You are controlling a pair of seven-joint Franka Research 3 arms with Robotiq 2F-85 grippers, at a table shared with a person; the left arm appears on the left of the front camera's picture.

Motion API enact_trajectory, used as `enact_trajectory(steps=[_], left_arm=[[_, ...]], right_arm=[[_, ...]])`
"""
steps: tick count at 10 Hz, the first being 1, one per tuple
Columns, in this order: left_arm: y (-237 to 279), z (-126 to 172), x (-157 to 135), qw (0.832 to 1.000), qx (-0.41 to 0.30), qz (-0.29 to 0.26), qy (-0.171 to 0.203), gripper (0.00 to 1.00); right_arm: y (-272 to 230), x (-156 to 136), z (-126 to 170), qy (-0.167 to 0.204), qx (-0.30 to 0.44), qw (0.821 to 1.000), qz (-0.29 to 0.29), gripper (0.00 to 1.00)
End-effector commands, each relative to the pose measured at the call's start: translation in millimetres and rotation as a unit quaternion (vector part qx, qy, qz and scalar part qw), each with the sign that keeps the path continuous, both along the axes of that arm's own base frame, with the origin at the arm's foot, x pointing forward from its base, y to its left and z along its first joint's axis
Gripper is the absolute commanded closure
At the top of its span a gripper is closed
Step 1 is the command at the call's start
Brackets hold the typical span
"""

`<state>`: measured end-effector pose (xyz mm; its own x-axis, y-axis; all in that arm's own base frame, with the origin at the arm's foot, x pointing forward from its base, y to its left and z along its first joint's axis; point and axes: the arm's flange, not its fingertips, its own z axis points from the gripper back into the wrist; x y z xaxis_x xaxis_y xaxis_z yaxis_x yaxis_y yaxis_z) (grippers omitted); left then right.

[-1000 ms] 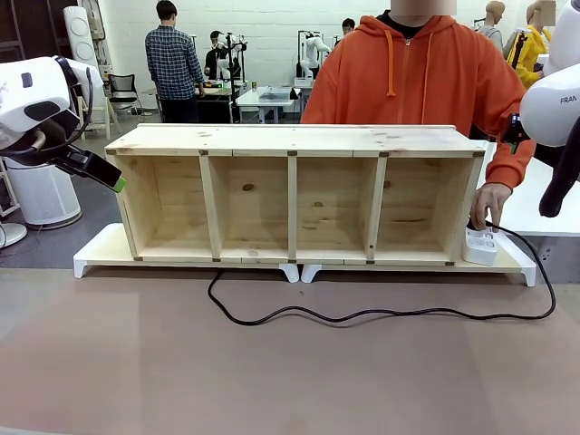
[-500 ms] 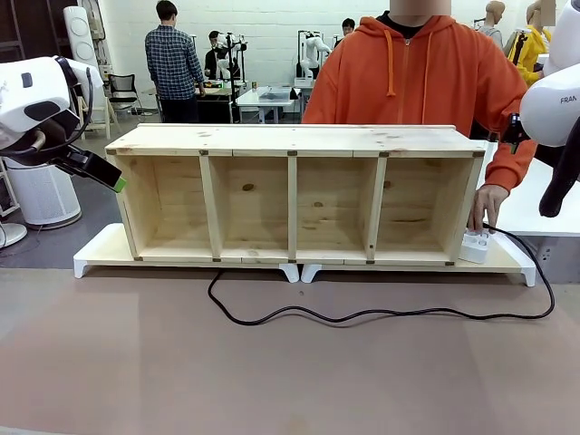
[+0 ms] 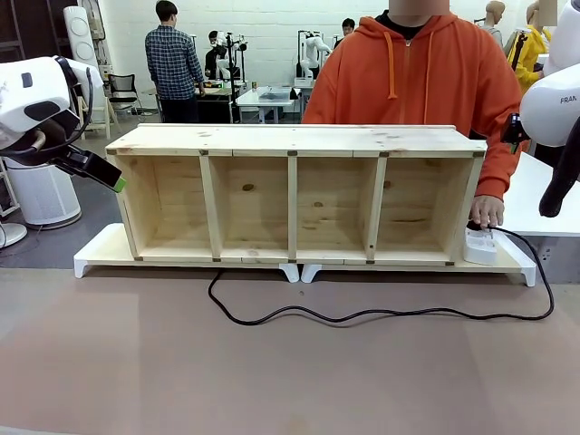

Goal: Perform cable management.
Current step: Release the Power Cable when the human grasps it.

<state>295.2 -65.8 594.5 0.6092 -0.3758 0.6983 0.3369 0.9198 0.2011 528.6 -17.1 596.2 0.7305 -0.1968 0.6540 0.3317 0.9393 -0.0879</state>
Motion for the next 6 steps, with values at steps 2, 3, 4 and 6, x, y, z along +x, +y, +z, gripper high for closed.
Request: enact_trajectory(steps=[2, 3, 4, 6], left_arm=[[0.1, 0.2, 0.7, 1.0, -0.001, 0.001, -0.003, 0.0], [0.1, 0.2, 0.7, 1.0, -0.001, 0.001, -0.003, 0.0], [0.1, 0.2, 0.7, 1.0, -0.001, 0.001, -0.003, 0.0], [0.1, 0.2, 0.7, 1.0, -0.001, 0.001, -0.003, 0.0]], right_arm=[[1.9, 0.2, -1.0, 0.002, 0.0, 1.0, 0.0, 0.0], [1.9, 0.2, -1.0, 0.002, 0.0, 1.0, 0.0, 0.0], [1.9, 0.2, -1.0, 0.002, 0.0, 1.0, 0.0, 0.0], [1.9, 0.2, -1.0, 0.002, 0.0, 1.0, 0.0, 0.0]])
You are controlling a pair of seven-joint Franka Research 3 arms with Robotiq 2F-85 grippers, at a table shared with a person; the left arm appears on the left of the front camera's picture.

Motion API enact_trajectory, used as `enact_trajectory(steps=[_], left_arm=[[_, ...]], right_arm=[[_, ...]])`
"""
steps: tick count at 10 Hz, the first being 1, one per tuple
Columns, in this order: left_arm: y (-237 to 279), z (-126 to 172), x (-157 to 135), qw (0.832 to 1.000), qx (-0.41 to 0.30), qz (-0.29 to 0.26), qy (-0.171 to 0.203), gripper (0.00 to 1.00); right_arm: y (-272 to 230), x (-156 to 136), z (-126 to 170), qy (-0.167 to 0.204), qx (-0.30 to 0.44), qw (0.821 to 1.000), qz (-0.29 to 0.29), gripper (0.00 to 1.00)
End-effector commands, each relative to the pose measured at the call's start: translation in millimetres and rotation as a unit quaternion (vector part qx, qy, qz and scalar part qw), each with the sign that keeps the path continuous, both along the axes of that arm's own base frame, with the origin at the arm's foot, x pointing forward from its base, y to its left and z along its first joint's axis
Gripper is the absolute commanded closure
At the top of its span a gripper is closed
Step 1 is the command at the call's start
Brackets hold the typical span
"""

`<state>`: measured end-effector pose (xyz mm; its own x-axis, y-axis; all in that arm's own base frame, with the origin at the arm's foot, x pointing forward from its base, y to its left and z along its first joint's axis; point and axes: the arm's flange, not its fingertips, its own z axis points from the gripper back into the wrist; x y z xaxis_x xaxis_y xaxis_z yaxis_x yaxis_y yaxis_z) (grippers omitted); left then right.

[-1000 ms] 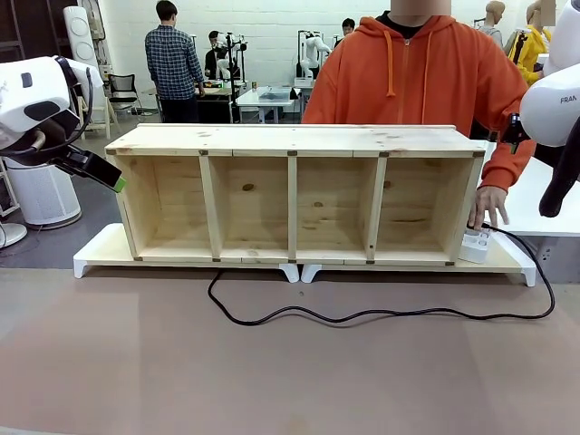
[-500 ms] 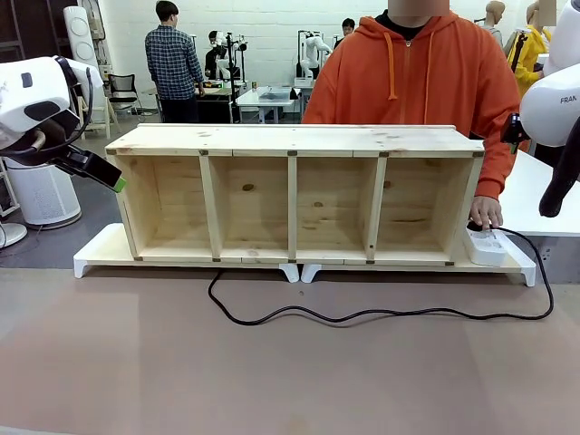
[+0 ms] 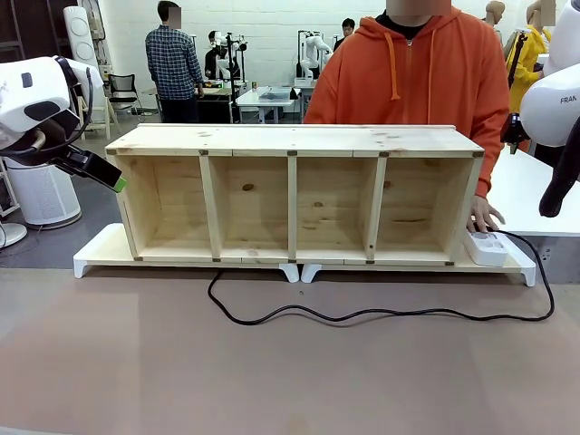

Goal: Perform cable management.
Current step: Release the Power Cable when the human grasps it.

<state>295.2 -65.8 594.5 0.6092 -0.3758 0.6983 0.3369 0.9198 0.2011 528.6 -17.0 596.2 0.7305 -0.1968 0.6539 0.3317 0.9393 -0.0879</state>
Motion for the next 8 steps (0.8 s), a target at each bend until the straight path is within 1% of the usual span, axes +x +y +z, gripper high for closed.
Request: enact_trajectory(steps=[1, 8], left_arm=[[0.1, 0.2, 0.7, 1.0, -0.001, 0.001, -0.003, 0.0], [0.1, 0.2, 0.7, 1.0, -0.001, 0.001, -0.003, 0.0]], right_arm=[[1.9, 0.2, -1.0, 0.002, 0.0, 1.0, 0.0, 0.0], [1.9, 0.2, -1.0, 0.002, 0.0, 1.0, 0.0, 0.0]])
